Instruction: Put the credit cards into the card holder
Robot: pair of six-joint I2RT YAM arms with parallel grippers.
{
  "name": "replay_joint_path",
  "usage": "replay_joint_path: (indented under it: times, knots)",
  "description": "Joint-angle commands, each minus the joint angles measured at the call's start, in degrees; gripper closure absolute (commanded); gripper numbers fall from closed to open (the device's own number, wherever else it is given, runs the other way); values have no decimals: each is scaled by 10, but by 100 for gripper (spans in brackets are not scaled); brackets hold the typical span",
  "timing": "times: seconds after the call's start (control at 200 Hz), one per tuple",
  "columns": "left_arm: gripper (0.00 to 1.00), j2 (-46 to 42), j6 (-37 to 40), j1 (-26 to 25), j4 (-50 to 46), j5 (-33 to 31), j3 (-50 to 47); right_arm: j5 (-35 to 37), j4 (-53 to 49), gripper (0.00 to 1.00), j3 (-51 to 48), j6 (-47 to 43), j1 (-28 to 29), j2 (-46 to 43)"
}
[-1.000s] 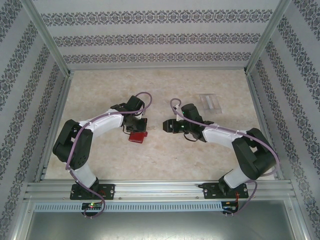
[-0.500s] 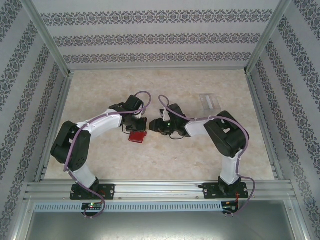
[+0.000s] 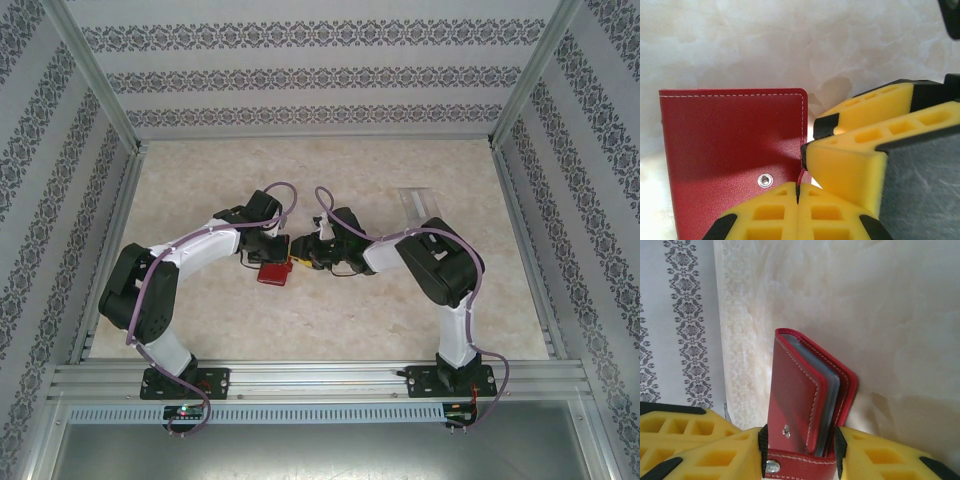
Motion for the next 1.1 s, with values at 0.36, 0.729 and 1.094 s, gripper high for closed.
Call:
replay_joint_path:
  times: [0.36,0.729,1.094]
  knots:
    - [100,-4,12,7,1,3,-6,-9,41,82,43,27,-4,48]
    - [100,0,21,20,5,1,-13,-6,23,90,28,4,-10,49]
    - [100,16,24,26,41,-13,-47,-7,10,90,32,-4,-10,45]
